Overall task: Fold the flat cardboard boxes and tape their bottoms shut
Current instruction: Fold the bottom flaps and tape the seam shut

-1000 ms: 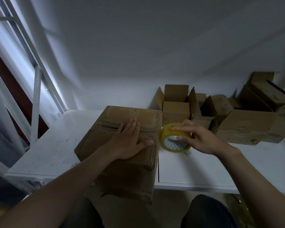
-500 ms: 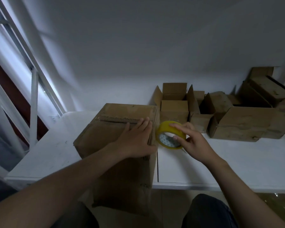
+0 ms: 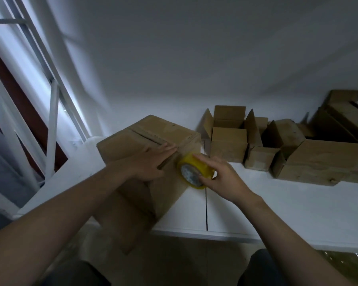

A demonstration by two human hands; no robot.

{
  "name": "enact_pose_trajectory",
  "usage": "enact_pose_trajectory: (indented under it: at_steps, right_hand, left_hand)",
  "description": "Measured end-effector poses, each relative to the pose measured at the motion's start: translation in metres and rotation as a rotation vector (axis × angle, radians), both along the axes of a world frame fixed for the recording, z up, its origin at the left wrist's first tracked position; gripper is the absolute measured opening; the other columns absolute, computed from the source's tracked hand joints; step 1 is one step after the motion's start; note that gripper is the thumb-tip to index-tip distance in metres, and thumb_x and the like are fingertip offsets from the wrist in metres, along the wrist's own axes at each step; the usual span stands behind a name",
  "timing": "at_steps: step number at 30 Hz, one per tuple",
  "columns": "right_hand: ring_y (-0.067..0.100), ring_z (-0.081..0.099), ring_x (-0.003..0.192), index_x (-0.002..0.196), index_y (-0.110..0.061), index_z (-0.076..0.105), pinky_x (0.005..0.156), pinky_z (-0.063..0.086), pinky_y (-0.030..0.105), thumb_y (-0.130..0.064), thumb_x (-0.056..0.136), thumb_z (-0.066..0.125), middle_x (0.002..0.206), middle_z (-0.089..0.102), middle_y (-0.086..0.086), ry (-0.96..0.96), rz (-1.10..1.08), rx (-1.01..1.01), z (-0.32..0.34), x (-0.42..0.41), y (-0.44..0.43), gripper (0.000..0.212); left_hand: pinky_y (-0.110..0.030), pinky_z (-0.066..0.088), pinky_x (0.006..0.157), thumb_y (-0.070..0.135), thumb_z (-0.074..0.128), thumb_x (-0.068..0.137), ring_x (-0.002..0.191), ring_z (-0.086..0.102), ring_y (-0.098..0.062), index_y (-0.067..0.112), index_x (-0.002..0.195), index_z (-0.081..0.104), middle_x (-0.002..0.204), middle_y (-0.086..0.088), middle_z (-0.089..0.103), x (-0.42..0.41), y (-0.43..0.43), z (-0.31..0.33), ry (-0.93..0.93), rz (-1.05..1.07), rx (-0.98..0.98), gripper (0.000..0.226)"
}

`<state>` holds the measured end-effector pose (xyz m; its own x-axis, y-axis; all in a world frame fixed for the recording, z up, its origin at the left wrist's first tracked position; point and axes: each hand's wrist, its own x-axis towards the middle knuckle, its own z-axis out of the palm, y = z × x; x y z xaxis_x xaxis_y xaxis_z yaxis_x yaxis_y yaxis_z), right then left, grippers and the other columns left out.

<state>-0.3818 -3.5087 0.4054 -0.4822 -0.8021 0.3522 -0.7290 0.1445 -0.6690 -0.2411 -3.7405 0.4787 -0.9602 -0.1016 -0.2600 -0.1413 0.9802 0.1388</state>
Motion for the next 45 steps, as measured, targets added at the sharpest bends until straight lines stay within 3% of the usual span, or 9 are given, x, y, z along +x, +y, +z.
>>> enact_pose_trajectory:
  at_steps: [7, 13, 17, 22, 29, 34, 39, 41, 45]
  right_hand:
    - [0.017, 0.061, 0.113, 0.155, -0.046, 0.023, 0.091, 0.055, 0.034, -0.046, 0.086, 0.075, 0.133, 0.059, -0.003, 0.122, 0.051, 0.078, -0.005, 0.071, -0.040, 0.086]
    - [0.017, 0.066, 0.099, 0.153, -0.041, 0.026, 0.070, 0.035, 0.005, -0.040, 0.086, 0.076, 0.119, 0.066, -0.003, 0.183, 0.001, 0.130, 0.003, 0.104, -0.038, 0.084]
    - [0.021, 0.066, 0.091, 0.155, -0.037, 0.023, 0.065, 0.035, 0.016, -0.039, 0.086, 0.073, 0.109, 0.066, 0.001, 0.262, -0.062, 0.196, 0.008, 0.122, -0.036, 0.085]
    - [0.014, 0.065, 0.090, 0.156, -0.035, 0.014, 0.061, 0.029, 0.007, -0.044, 0.089, 0.071, 0.111, 0.066, -0.002, 0.215, -0.046, 0.267, 0.015, 0.152, -0.036, 0.088]
    - [0.022, 0.064, 0.105, 0.158, -0.036, 0.008, 0.085, 0.046, 0.027, -0.057, 0.088, 0.067, 0.119, 0.066, 0.000, 0.160, -0.069, 0.316, 0.022, 0.157, -0.060, 0.094]
    - [0.019, 0.063, 0.102, 0.151, -0.045, 0.028, 0.085, 0.055, 0.037, -0.066, 0.093, 0.050, 0.112, 0.067, -0.005, 0.250, -0.087, 0.342, 0.027, 0.138, -0.072, 0.066]
    - [0.012, 0.045, 0.100, 0.127, -0.035, 0.065, 0.079, 0.038, 0.030, -0.050, 0.103, 0.037, 0.108, 0.057, -0.008, 0.528, -0.081, 0.164, 0.047, 0.100, -0.103, 0.039]
    - [0.017, 0.045, 0.120, 0.136, -0.038, 0.059, 0.094, 0.043, 0.040, -0.052, 0.104, 0.031, 0.133, 0.057, -0.010, 0.502, 0.000, 0.196, 0.054, 0.074, -0.122, 0.045]
    - [0.018, 0.016, 0.152, 0.149, -0.046, 0.040, 0.120, 0.020, 0.049, -0.064, 0.101, 0.027, 0.161, 0.029, -0.021, 0.377, 0.120, 0.462, 0.048, 0.045, -0.144, 0.053]
  left_hand:
    - [-0.060, 0.014, 0.122, 0.023, 0.038, 0.091, 0.154, 0.002, -0.007, 0.055, 0.153, -0.003, 0.167, 0.019, 0.003, 0.054, -0.044, -0.016, 0.114, -0.071, 0.035, 0.080]
    - [-0.061, 0.007, 0.122, 0.037, 0.045, 0.104, 0.154, -0.002, -0.006, 0.044, 0.156, -0.001, 0.164, 0.023, -0.004, 0.076, -0.044, -0.035, 0.237, -0.159, -0.143, 0.070]
    - [-0.060, 0.004, 0.123, 0.035, 0.049, 0.104, 0.153, -0.005, -0.004, 0.041, 0.157, 0.003, 0.166, 0.021, 0.001, 0.071, -0.051, -0.030, 0.207, -0.202, -0.121, 0.070]
    - [-0.056, 0.000, 0.122, 0.025, 0.056, 0.101, 0.154, -0.005, -0.006, 0.046, 0.156, 0.010, 0.164, 0.025, 0.002, 0.078, -0.071, -0.024, 0.212, -0.322, -0.106, 0.075]
    - [-0.045, 0.012, 0.123, 0.027, 0.068, 0.094, 0.153, 0.014, -0.012, 0.036, 0.152, 0.035, 0.162, 0.016, 0.028, 0.069, -0.093, -0.025, 0.317, -0.192, 0.148, 0.067]
    - [-0.029, 0.029, 0.106, 0.027, 0.075, 0.089, 0.132, 0.032, 0.000, 0.032, 0.141, 0.051, 0.153, 0.007, 0.043, 0.073, -0.110, -0.028, 0.478, -0.119, 0.184, 0.058]
    - [-0.053, 0.024, 0.120, 0.030, 0.076, 0.086, 0.136, 0.039, -0.008, 0.045, 0.132, 0.050, 0.147, 0.014, 0.049, 0.080, -0.106, -0.043, 0.536, 0.030, 0.192, 0.054]
    - [-0.052, 0.032, 0.115, 0.032, 0.075, 0.087, 0.132, 0.042, -0.016, 0.040, 0.127, 0.056, 0.139, 0.009, 0.053, 0.084, -0.094, -0.044, 0.593, 0.187, 0.135, 0.045]
    - [-0.031, 0.038, 0.083, 0.034, 0.064, 0.095, 0.101, 0.051, -0.018, 0.023, 0.101, 0.064, 0.100, 0.008, 0.057, 0.100, -0.034, -0.039, 0.902, 0.467, 0.066, 0.013]
